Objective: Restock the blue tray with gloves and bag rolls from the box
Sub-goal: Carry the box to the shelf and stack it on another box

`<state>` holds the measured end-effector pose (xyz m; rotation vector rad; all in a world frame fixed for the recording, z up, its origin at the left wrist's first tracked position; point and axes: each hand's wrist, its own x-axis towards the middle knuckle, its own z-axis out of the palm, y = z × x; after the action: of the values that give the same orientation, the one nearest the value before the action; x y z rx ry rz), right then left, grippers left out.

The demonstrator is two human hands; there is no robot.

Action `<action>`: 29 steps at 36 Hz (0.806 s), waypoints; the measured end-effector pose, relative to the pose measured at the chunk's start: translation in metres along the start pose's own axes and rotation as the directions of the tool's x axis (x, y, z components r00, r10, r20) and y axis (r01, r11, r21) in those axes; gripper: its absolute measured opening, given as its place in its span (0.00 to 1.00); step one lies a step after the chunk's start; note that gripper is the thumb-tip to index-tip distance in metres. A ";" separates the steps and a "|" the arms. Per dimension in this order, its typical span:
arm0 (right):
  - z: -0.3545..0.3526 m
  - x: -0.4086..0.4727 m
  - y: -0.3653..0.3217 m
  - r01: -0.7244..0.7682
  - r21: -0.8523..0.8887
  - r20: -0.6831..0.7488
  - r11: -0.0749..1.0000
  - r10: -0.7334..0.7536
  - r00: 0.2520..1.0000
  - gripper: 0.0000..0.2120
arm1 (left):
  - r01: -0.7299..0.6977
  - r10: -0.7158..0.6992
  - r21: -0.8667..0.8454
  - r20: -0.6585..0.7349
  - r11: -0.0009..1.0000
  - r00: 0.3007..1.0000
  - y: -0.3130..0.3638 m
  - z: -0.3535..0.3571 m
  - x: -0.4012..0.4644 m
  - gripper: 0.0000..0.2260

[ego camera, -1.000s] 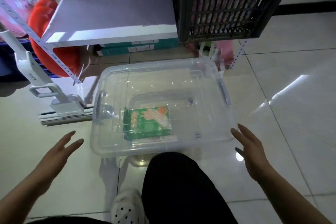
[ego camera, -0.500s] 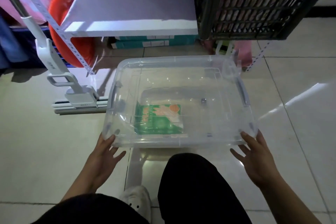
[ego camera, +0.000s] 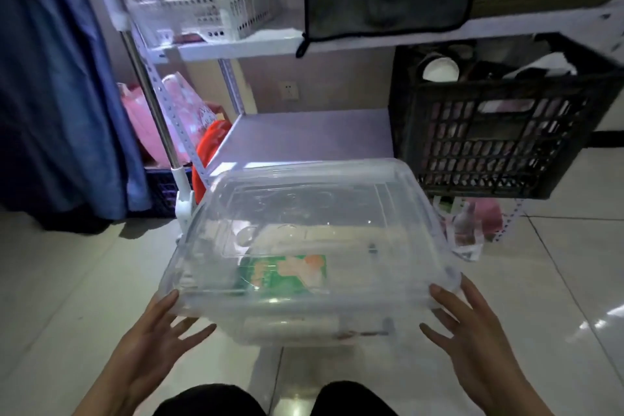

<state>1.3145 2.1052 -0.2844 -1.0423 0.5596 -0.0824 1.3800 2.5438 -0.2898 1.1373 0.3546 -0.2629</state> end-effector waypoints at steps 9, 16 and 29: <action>0.064 0.037 -0.075 0.236 0.003 0.145 0.972 -0.234 0.961 0.20 | -0.106 0.111 -0.152 0.023 0.983 0.994 0.082 0.045 0.028 0.17; 0.099 0.087 -0.113 0.298 -0.040 0.205 0.954 -0.285 0.937 0.18 | -0.083 0.122 -0.316 0.104 0.945 0.987 0.122 0.072 0.088 0.19; 0.113 0.135 -0.100 0.509 -0.746 0.256 0.430 -0.520 0.815 0.47 | -0.293 0.291 -0.030 0.247 0.956 0.924 0.127 0.073 0.167 0.37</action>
<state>1.5032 2.0996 -0.2117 -2.1032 0.2344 -0.4226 1.5914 2.5235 -0.2241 1.1334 -0.0409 -0.1406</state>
